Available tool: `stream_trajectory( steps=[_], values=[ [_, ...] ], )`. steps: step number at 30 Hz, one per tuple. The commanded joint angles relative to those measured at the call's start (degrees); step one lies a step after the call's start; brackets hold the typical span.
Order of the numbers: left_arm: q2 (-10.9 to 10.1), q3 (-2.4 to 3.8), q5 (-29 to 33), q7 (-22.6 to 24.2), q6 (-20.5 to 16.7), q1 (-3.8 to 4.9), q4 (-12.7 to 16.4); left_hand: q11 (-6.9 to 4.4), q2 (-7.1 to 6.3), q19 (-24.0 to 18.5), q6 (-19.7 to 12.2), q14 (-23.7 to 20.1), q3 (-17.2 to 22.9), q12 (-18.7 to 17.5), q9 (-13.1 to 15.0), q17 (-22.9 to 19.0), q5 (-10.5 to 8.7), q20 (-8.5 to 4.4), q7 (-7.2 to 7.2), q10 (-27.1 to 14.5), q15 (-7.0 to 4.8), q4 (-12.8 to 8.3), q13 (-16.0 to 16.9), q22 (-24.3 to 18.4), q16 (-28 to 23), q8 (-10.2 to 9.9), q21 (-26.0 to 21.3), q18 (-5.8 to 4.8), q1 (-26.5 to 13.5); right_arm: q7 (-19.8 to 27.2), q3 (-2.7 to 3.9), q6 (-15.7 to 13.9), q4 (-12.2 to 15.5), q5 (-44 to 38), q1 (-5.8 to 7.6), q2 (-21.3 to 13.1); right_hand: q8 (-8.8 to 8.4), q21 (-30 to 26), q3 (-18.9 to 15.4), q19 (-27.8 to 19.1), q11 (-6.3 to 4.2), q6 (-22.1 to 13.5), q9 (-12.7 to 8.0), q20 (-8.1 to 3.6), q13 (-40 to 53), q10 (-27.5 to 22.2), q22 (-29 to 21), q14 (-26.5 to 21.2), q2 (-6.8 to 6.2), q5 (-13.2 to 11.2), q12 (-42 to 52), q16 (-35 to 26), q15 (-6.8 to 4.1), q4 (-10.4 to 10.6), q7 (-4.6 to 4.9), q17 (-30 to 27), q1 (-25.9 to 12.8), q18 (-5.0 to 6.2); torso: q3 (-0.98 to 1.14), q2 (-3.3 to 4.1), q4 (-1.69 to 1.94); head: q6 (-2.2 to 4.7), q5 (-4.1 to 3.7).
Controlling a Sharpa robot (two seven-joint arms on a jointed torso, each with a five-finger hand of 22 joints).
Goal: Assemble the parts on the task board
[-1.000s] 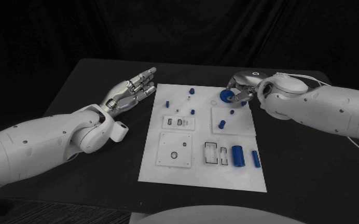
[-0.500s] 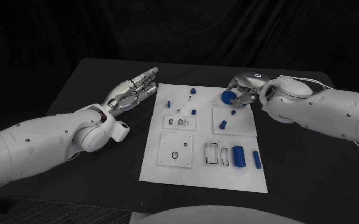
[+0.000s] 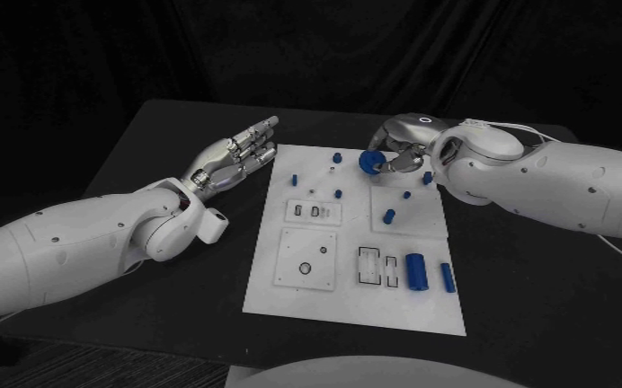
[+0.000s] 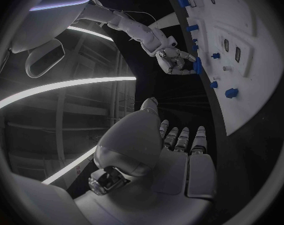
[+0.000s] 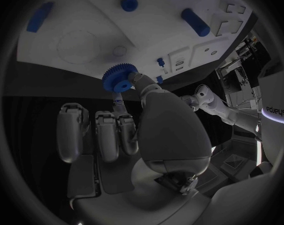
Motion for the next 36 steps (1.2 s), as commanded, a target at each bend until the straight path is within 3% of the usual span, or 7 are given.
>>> stream_trajectory(
  steps=[1, 7, 17, 28, 33, 36],
  values=[
    [0.2, 0.05, 0.0, 2.5, 0.9, -0.07, 0.0, 0.47, -0.07, -0.2, -0.4, 0.1, 0.2, -0.4, 0.0, 0.0, 0.26, 0.37, -0.04, 0.0, 0.35, 0.0, -0.1, -0.1, -0.4, 0.2, -0.2, 1.04, 0.7, 1.6, 0.05, 0.4, -0.7, 0.2, 0.16, 1.5, 0.5, 0.3, -0.1, 0.4, -0.21, 6.6, 4.7, 0.11, 15.1, 6.0, 10.8, 6.0, 0.09, -0.4, 0.1, 0.1, -0.18, 0.3, -3.5, 15.1, -0.4, -0.71, 0.0, 0.01, 0.01, 0.12, -0.16],
    [0.4, 0.05, 0.0, 2.5, 1.0, -0.07, -0.1, 0.48, -0.08, -0.1, -0.4, 0.1, 0.3, -0.4, 0.0, 0.0, 0.34, 0.5, -0.05, 0.0, 0.47, 0.0, -0.1, 0.0, -0.4, 0.2, -0.2, 1.03, 0.7, 2.6, 0.05, 0.6, -2.5, 0.2, 0.03, 4.6, 0.4, 0.4, 0.0, 0.4, -0.2, 6.5, 4.7, 0.09, 15.1, 6.0, 10.8, 6.0, 0.13, -0.5, 0.1, 0.1, -0.18, 0.4, -3.47, 15.1, -0.4, -0.74, -0.02, 0.08, 0.13, 0.09, -0.38],
    [0.7, 0.05, 0.0, 2.4, 1.1, -0.07, -0.1, 0.5, -0.1, -0.1, -0.4, 0.1, 0.3, -0.4, 0.0, 0.0, 0.42, 0.58, -0.06, 0.0, 0.55, -0.1, -0.1, 0.0, -0.4, 0.2, -0.1, 1.04, 0.8, 3.5, 0.06, 1.3, -5.8, 0.3, -0.8, 8.9, -0.55, 0.1, 0.2, 0.3, 0.15, 5.2, 4.4, 0.18, 15.1, 6.0, 10.7, 6.0, 0.13, -0.8, 0.1, 0.1, 0.04, 0.6, -3.02, 15.1, -0.5, -0.68, 0.02, 0.03, -0.01, -0.23, -0.3],
    [0.9, 0.05, 0.0, 2.2, 1.3, -0.07, -0.2, 0.5, -0.11, -0.1, -0.4, 0.1, 0.3, -0.4, 0.0, 0.0, 0.44, 0.6, -0.06, 0.0, 0.57, -0.1, -0.1, 0.0, -0.4, 0.2, -0.1, 1.04, 0.8, 3.4, 0.06, 3.1, -7.7, 0.3, -1.3, 11.0, -1.85, -0.8, 0.6, -0.4, 0.87, 3.6, 4.0, 0.64, 15.1, 6.0, 10.4, 6.0, 0.01, -1.6, 0.1, 0.1, 0.66, 0.9, -2.23, 15.1, -0.7, -0.48, 0.02, 0.02, -0.05, -0.3, -0.25],
    [1.1, 0.05, 0.0, 2.3, 1.3, -0.07, -0.3, 0.45, -0.13, -0.1, -0.3, 0.1, 0.4, -0.4, 0.0, 0.0, 0.54, 0.77, -0.02, 0.0, 0.78, -0.1, -0.1, 0.0, -0.4, 0.2, -0.1, 1.04, 0.9, 3.1, 0.06, 3.9, -8.9, 0.3, -1.44, 11.9, -3.65, -2.4, 1.3, -1.6, 1.77, 0.9, 3.0, 1.42, 15.1, 6.0, 9.8, 6.0, -0.25, -1.7, 0.1, 0.1, 1.52, 1.0, -1.18, 15.1, -0.6, -0.11, 0.01, 0.01, -0.06, -0.4, -0.45],
    [1.2, 0.05, 0.0, 2.3, 1.3, -0.07, -0.3, 0.44, -0.13, -0.1, -0.3, 0.1, 0.4, -0.4, 0.0, 0.0, 0.54, 0.82, 0.0, 0.0, 0.84, -0.1, -0.1, 0.0, -0.4, 0.2, -0.1, 1.04, 0.9, 3.1, 0.06, 4.2, -9.4, 0.3, -1.58, 12.2, -3.91, -3.3, 1.9, -2.2, 1.21, -3.4, 1.6, 1.46, 15.1, 6.0, 9.6, 6.0, -0.63, -1.9, 0.1, 0.1, 1.21, 1.1, -1.0, 15.1, -0.5, 0.15, 0.02, 0.0, -0.08, -0.37, -0.4]
  ],
)
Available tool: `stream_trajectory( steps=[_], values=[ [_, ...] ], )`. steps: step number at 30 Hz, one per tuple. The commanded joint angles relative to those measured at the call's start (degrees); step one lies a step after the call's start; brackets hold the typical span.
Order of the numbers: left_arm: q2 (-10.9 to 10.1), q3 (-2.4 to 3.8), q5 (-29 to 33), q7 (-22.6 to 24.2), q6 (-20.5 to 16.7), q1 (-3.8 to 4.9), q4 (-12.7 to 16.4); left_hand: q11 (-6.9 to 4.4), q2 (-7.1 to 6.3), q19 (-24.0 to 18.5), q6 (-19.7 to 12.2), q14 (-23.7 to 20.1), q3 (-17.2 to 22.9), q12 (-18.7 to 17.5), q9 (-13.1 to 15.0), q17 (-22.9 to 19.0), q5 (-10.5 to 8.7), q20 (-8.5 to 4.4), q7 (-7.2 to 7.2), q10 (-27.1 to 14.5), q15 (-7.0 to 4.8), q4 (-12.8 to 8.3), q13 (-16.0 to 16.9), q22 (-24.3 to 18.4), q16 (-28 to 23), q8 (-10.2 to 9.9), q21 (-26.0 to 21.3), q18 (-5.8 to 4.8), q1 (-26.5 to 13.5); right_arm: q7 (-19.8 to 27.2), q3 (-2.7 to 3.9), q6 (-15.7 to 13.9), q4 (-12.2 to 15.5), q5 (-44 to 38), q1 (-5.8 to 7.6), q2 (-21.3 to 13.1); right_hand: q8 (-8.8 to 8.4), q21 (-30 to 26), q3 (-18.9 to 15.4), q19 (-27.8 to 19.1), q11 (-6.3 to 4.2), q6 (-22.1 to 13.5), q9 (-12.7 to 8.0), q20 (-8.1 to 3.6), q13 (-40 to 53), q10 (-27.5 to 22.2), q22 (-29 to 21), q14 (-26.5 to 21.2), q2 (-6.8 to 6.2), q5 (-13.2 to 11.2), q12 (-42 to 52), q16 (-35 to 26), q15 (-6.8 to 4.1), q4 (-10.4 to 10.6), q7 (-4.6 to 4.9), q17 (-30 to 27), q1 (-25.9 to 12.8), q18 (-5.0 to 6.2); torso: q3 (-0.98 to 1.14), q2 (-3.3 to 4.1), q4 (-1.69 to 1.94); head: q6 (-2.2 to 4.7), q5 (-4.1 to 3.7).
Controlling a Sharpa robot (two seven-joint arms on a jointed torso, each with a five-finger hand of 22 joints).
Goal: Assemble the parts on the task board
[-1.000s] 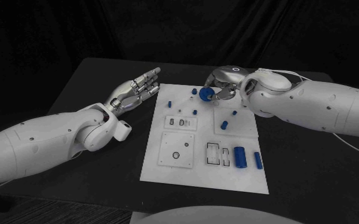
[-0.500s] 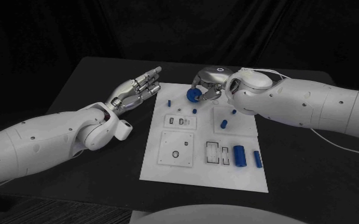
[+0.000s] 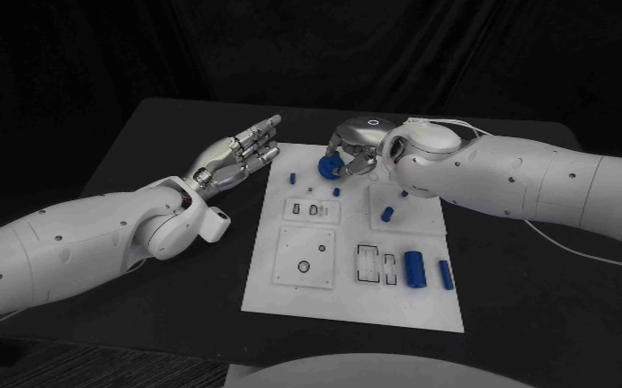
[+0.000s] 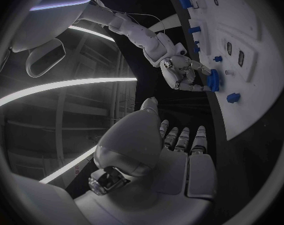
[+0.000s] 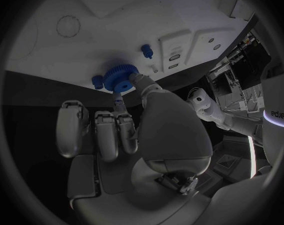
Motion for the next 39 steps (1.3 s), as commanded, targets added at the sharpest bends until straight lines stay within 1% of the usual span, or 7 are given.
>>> stream_trajectory(
  steps=[1, 5, 17, 23, 27, 32, 39],
  values=[
    [0.2, 0.05, 0.0, 2.3, 0.6, -0.07, 0.1, 0.44, 0.1, -0.1, -0.3, 0.1, 0.4, -0.4, 0.0, -0.1, 0.32, 0.41, -0.01, 0.0, 0.43, -0.1, -0.1, 0.0, -0.4, 0.2, -0.1, 1.03, 0.6, -0.3, 0.04, 1.5, -0.4, -0.1, -0.25, 0.2, -0.31, -0.4, 0.6, -0.5, -0.16, -3.4, 0.1, -0.18, 15.1, 6.1, 9.6, 6.1, -0.11, -0.4, 0.1, 0.1, -0.05, -0.1, 0.28, 15.1, 0.1, 0.13, -0.01, 0.0, -0.03, -0.03, 0.08],
    [0.1, 0.05, 0.0, 2.3, 0.6, -0.07, 0.0, 0.43, 0.09, -0.1, -0.3, 0.1, 0.4, -0.4, 0.0, -0.1, 0.34, 0.47, 0.01, 0.0, 0.46, -0.1, -0.1, 0.0, -0.4, 0.2, -0.1, 1.03, 0.7, -0.6, 0.04, 1.7, -0.6, -0.1, -0.35, 0.4, -0.2, -0.9, 1.2, -0.7, -1.81, -9.5, -2.1, -1.1, 15.1, 6.1, 9.7, 6.1, -0.17, 0.7, 0.1, 0.1, -1.26, -0.5, -1.74, 15.1, 0.7, 0.25, -0.02, -0.02, -0.02, -0.2, 0.22],
    [0.1, 0.05, 0.0, 2.5, 0.7, -0.07, 0.0, 0.44, -0.01, 0.0, -0.2, 0.1, 0.6, -0.4, 0.1, -0.1, 0.79, 0.69, 0.08, 0.0, 0.54, -0.3, -0.1, 0.0, -0.4, 0.2, -0.1, 1.02, 0.9, -0.4, 0.04, 0.6, -0.5, -0.1, -0.5, 0.1, -0.14, -1.9, 1.9, -1.2, -2.41, -12.1, -3.4, -1.87, 15.1, 6.1, 9.5, 6.1, 0.03, 2.4, 0.1, 0.1, -1.91, -0.9, -2.26, 15.1, 1.0, 0.42, -0.01, -0.01, -0.06, -0.04, 0.31],
    [-0.3, 0.05, 0.0, 2.3, 0.6, -0.08, 0.1, 0.49, -0.04, 0.0, -0.2, 0.1, 0.6, -0.4, 0.1, -0.1, 0.94, 0.74, 0.08, 0.0, 0.56, -0.3, -0.1, 0.0, -0.4, 0.2, -0.1, 1.02, 1.0, 1.6, 0.12, -4.4, 1.0, -0.1, -0.45, -1.5, 0.89, -1.2, 1.9, -0.4, -2.28, -10.0, -3.3, -2.03, 15.1, 6.1, 9.9, 6.1, 0.35, 2.6, 0.1, 0.1, -1.95, -0.1, -1.91, 15.1, -0.2, 0.18, 0.0, -0.01, -0.04, 0.01, 0.43],
    [-0.6, 0.05, 0.0, 2.3, 0.5, -0.08, 0.2, 0.52, -0.06, 0.0, -0.2, 0.1, 0.6, -0.4, 0.1, -0.1, 1.05, 0.77, 0.08, 0.0, 0.56, -0.3, -0.1, 0.0, -0.4, 0.2, -0.1, 1.02, 1.0, 1.9, 0.26, -6.9, 4.4, -0.1, 0.62, -4.9, 1.51, -0.6, 1.2, 0.2, -2.05, -8.3, -3.2, -1.94, 15.1, 6.1, 10.3, 6.1, 0.38, -3.6, 0.1, 0.1, -1.78, 0.7, -1.63, 15.1, -1.4, 0.02, -0.01, -0.04, -0.06, 0.5, 0.16],
    [-1.0, 0.04, 0.0, 2.3, 0.4, -0.1, 0.3, 0.53, -0.06, 0.0, -0.2, 0.1, 0.6, -0.4, 0.1, -0.1, 1.07, 0.77, 0.08, 0.0, 0.56, -0.3, -0.1, 0.0, -0.4, 0.2, -0.1, 1.02, 1.0, -0.2, 0.3, -5.7, 9.9, -0.1, 2.76, -11.1, 1.49, -0.9, -0.3, 0.3, -2.0, -7.5, -3.4, -1.84, 15.1, 6.1, 10.4, 6.1, 0.87, -10.9, 0.1, 0.1, -1.73, 2.0, -1.65, 15.1, -2.6, 0.05, 0.01, -0.03, -0.08, 0.72, -0.27],
    [-1.0, 0.03, 0.0, 2.3, 0.4, -0.23, 0.2, 0.55, -0.1, 0.0, -0.2, 0.1, 0.6, -0.4, 0.1, -0.1, 1.15, 0.8, 0.07, 0.0, 0.57, -0.3, -0.1, 0.0, -0.4, 0.2, 0.0, 1.02, 1.0, -2.8, -0.02, -3.5, 14.9, -0.1, 4.29, -20.9, 1.34, -0.4, -1.8, 0.8, -2.12, -7.2, -3.6, -1.91, 15.1, 6.1, 10.8, 6.1, 1.14, -15.0, 0.1, 0.1, -1.83, 2.7, -1.82, 15.1, -3.2, -0.12, -0.14, -0.4, -0.56, 0.82, -1.07]
  ],
)
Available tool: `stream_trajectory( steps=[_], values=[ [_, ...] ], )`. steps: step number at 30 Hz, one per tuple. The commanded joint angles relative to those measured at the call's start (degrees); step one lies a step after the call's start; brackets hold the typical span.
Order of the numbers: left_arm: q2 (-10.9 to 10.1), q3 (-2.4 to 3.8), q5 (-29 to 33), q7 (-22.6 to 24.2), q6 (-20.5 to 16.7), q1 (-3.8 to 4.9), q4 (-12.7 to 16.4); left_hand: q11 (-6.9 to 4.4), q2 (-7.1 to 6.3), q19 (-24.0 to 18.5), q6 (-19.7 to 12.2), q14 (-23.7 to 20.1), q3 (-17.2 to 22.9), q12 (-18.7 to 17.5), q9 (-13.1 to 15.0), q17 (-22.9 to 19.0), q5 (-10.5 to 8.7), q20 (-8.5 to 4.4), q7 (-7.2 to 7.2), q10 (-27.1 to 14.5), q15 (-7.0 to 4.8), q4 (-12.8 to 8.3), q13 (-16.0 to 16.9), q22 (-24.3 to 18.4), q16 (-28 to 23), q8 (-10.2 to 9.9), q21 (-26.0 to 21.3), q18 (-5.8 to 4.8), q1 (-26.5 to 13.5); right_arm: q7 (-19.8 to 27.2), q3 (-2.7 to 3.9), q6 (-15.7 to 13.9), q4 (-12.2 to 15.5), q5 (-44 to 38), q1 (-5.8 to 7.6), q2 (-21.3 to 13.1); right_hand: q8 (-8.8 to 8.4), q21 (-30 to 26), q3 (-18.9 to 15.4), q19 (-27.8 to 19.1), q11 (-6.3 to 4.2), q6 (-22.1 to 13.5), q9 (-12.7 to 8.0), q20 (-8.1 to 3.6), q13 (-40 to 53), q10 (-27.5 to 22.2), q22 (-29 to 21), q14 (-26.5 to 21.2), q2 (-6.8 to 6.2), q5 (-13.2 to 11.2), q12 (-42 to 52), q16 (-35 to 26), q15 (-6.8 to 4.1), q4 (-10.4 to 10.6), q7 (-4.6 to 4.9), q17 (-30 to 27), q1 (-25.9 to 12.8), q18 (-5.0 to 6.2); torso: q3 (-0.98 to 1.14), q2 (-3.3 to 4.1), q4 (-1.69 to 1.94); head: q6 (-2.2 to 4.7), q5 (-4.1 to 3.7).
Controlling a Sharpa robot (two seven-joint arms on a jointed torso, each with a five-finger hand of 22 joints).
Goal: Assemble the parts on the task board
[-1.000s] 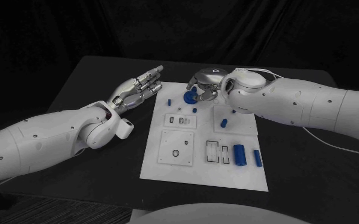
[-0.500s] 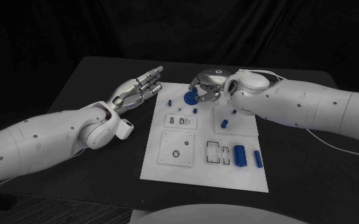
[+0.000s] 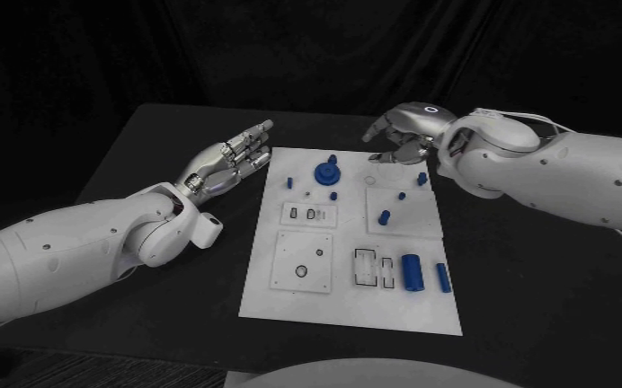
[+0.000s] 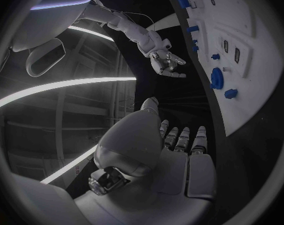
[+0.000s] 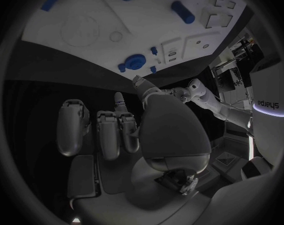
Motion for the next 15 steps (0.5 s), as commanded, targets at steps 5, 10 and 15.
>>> stream_trajectory(
  steps=[5, 10, 15],
  values=[
    [0.3, 0.06, 0.0, 2.3, 0.5, -0.26, 0.1, 0.59, -0.13, 0.0, -0.2, -0.1, 0.3, -0.4, 0.1, -0.1, 0.39, 0.44, 0.05, 0.0, 0.38, 0.0, -0.1, 0.0, -0.4, 0.2, 0.0, 1.02, 0.6, -3.1, -0.5, 0.5, 1.1, -0.1, -0.74, -5.5, -0.11, 0.7, -0.9, 0.8, -0.12, 0.5, -0.2, -0.19, 15.1, 6.1, 11.0, 6.0, 0.02, -1.7, 0.1, 0.1, -0.45, 0.0, -0.11, 15.1, -0.3, -0.2, -0.28, -0.53, -0.78, -0.15, -0.59],
    [0.2, 0.06, 0.0, 2.2, 0.5, -0.43, 0.1, 0.62, -0.13, 0.0, -0.2, -0.1, 0.4, -0.4, 0.1, -0.1, 0.47, 0.46, 0.04, 0.0, 0.39, -0.1, -0.1, 0.0, -0.4, 0.2, 0.0, 1.02, 0.6, -2.9, -0.66, -0.4, 0.6, -0.1, -2.42, -8.3, -0.43, 0.9, -1.6, 1.1, -0.32, 0.1, -0.3, -0.33, 15.1, 6.1, 11.1, 6.0, -0.21, -3.0, 0.1, 0.1, -0.63, -0.2, -0.34, 15.1, 0.5, -0.26, -0.36, -0.84, -1.01, -0.48, -0.45],
    [0.2, 0.06, 0.0, 2.2, 0.5, -0.6, 0.1, 0.62, -0.13, 0.0, -0.2, -0.1, 0.4, -0.4, 0.1, -0.1, 0.47, 0.46, 0.04, 0.0, 0.39, -0.1, -0.1, 0.0, -0.4, 0.2, 0.0, 1.02, 0.6, -2.4, -0.71, -1.4, -0.3, -0.1, -3.55, -9.4, -0.69, 0.8, -2.0, 1.1, -0.39, -0.3, -0.5, -0.41, 15.1, 6.1, 11.2, 6.0, -0.3, -3.7, 0.1, 0.1, -0.71, 0.1, -0.4, 15.1, 0.6, -0.25, -0.34, -0.95, -1.13, -0.67, -0.31]
  ],
)
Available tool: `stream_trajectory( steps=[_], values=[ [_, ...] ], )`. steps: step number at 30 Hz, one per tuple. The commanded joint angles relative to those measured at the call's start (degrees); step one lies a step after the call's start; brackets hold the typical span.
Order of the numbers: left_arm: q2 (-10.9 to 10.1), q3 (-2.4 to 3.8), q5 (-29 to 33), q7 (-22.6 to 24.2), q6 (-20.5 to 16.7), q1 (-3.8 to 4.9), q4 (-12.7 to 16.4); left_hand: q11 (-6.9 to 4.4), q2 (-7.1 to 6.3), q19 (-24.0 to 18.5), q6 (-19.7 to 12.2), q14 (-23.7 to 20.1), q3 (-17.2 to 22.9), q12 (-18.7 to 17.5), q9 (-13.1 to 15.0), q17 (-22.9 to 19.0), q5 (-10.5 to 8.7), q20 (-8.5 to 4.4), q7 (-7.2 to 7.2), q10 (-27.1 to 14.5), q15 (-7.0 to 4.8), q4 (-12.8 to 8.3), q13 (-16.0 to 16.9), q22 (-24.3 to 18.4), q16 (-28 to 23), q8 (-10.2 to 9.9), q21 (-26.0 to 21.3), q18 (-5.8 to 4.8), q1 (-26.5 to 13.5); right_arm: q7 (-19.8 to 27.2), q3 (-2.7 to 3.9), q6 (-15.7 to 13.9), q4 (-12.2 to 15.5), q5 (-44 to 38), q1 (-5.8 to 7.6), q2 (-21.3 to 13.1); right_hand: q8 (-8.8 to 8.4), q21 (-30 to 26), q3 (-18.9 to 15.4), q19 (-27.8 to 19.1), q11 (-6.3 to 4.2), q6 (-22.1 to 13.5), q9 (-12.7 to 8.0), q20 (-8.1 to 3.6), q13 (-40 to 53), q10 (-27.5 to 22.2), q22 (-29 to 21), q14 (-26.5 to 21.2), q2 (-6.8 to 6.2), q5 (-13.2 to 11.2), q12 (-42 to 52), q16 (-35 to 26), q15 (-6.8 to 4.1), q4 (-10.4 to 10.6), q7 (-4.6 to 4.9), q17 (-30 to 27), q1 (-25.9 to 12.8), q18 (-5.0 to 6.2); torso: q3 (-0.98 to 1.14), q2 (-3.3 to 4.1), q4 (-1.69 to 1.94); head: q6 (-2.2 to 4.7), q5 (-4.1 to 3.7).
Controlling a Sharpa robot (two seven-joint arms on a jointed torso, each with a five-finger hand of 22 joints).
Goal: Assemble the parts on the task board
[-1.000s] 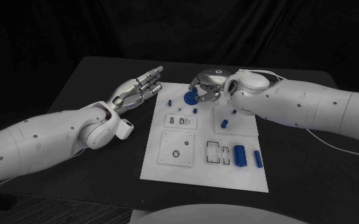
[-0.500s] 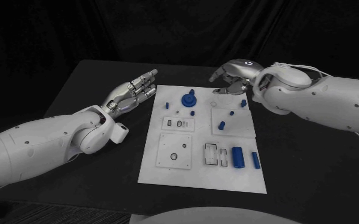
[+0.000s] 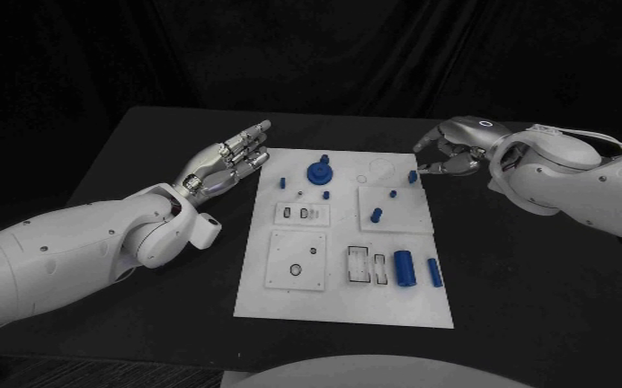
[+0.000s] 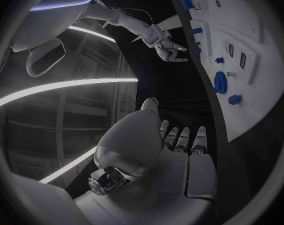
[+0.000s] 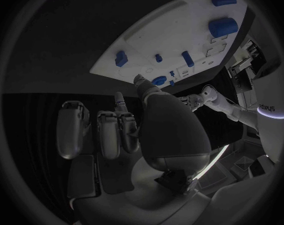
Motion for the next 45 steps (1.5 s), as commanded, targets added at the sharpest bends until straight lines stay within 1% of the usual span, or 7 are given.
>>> stream_trajectory(
  steps=[1, 11, 16, 21, 31, 37, 45],
  values=[
    [0.0, 0.05, 0.0, 2.2, 0.5, -0.21, 0.1, 0.47, -0.12, 0.0, -0.2, -0.1, 0.4, -0.4, 0.1, -0.1, 0.2, 0.46, 0.04, -0.1, 0.39, -0.1, -0.1, 0.0, -0.4, 0.2, 0.0, 1.02, 0.7, -0.7, 0.05, -1.6, -0.5, -0.1, -0.76, -0.6, -0.24, 0.1, -0.5, 0.3, -0.4, -0.3, -0.1, -0.01, 15.1, 6.1, 11.1, 6.0, -0.3, -0.5, 0.1, 0.2, -0.35, 0.1, 0.01, 15.1, 0.6, -0.25, 0.0, -0.09, -0.18, -0.01, 0.04],
    [-0.1, 0.05, 0.0, 2.2, 0.5, -0.39, 0.2, 0.52, -0.13, 0.0, -0.3, -0.1, 0.5, -0.4, 0.1, -0.1, 0.4, 0.51, 0.01, -0.1, 0.39, -0.1, -0.1, 0.0, -0.4, 0.2, 0.0, 1.02, 0.8, -0.1, 0.04, -2.0, -2.1, -0.1, -2.1, -0.2, 0.17, 0.2, -1.4, 0.5, -0.24, 0.5, 0.1, -0.04, 15.1, 6.1, 11.2, 6.0, -0.74, -1.6, 0.1, 0.2, -0.29, 0.7, 0.28, 15.1, 0.7, -0.31, 0.0, -0.01, -0.26, -0.13, -0.15],
    [-0.3, 0.05, 0.0, 2.2, 0.5, -0.43, 0.3, 0.54, -0.13, 0.0, -0.2, -0.1, 0.5, -0.4, 0.1, -0.1, 0.51, 0.54, 0.0, -0.1, 0.4, -0.2, -0.1, 0.0, -0.4, 0.2, 0.0, 1.01, 0.8, -0.1, 0.04, -1.7, -2.9, -0.1, -2.58, 0.5, 0.39, 0.0, -1.6, 0.4, -0.16, 0.9, 0.2, -0.01, 15.1, 6.1, 11.2, 6.0, -0.75, -1.8, 0.1, 0.2, -0.25, 0.9, 0.39, 15.1, 1.0, -0.27, -0.02, -0.01, -0.08, -0.17, -0.23],
    [-0.3, 0.05, 0.0, 2.1, 0.6, -0.47, 0.3, 0.54, -0.14, 0.0, -0.2, -0.1, 0.5, -0.4, 0.1, -0.1, 0.53, 0.54, 0.0, -0.1, 0.4, -0.2, -0.1, 0.0, -0.4, 0.2, 0.0, 1.01, 0.8, -0.2, 0.04, -1.1, -3.7, -0.1, -2.93, 1.4, 0.83, -0.2, -1.9, 0.3, 0.04, 1.8, 0.4, 0.14, 15.1, 6.1, 11.2, 6.0, -0.48, 0.5, 0.1, 0.2, -0.07, 1.2, 0.61, 15.1, 2.1, -0.23, -0.07, -0.03, -0.1, -0.24, -0.16],
    [-0.4, 0.05, 0.0, 2.1, 0.8, -0.53, 0.4, 0.57, -0.17, 0.0, -0.2, -0.1, 0.6, -0.4, 0.1, -0.1, 0.69, 0.57, -0.02, -0.1, 0.42, -0.3, -0.1, 0.0, -0.4, 0.2, 0.0, 1.01, 0.9, 0.2, 0.05, -0.7, -5.4, -0.1, -3.59, 3.1, 1.0, -0.4, -1.9, 0.3, 0.08, 2.1, 0.6, 0.17, 15.1, 6.1, 11.1, 6.0, -0.37, 1.1, 0.1, 0.2, -0.04, 1.2, 0.67, 15.1, 2.3, -0.19, -0.07, -0.02, -0.04, -0.41, -0.16],
    [-0.4, 0.05, 0.0, 2.1, 0.9, -0.58, 0.3, 0.58, -0.18, 0.0, -0.3, -0.1, 0.6, -0.4, 0.1, -0.1, 0.78, 0.59, -0.02, -0.1, 0.43, -0.3, -0.1, 0.0, -0.4, 0.2, 0.0, 1.01, 1.0, 0.5, 0.07, -0.5, -6.5, -0.1, -4.11, 4.2, 1.11, -0.7, -1.8, 0.2, 0.15, 2.5, 0.8, 0.25, 15.1, 6.1, 11.1, 6.0, -0.05, 6.0, 0.1, 0.2, 0.03, 1.1, 0.75, 15.1, 3.2, -0.17, -0.07, -0.06, -0.05, -0.65, -0.39],
    [-0.3, 0.05, 0.0, 2.0, 1.0, -0.63, 0.3, 0.58, -0.18, 0.0, -0.3, -0.1, 0.6, -0.4, 0.1, -0.1, 0.78, 0.59, -0.02, -0.1, 0.43, -0.3, -0.1, 0.0, -0.4, 0.2, 0.0, 1.01, 1.0, 0.9, 0.08, -0.5, -7.8, -0.1, -4.86, 5.5, 1.12, -0.8, -1.8, 0.2, 0.15, 2.5, 0.9, 0.25, 15.1, 6.1, 11.1, 6.0, -0.06, 6.1, 0.1, 0.2, 0.03, 1.1, 0.75, 15.1, 3.2, -0.15, -0.05, -0.08, -0.04, -0.87, -0.45]
  ],
)
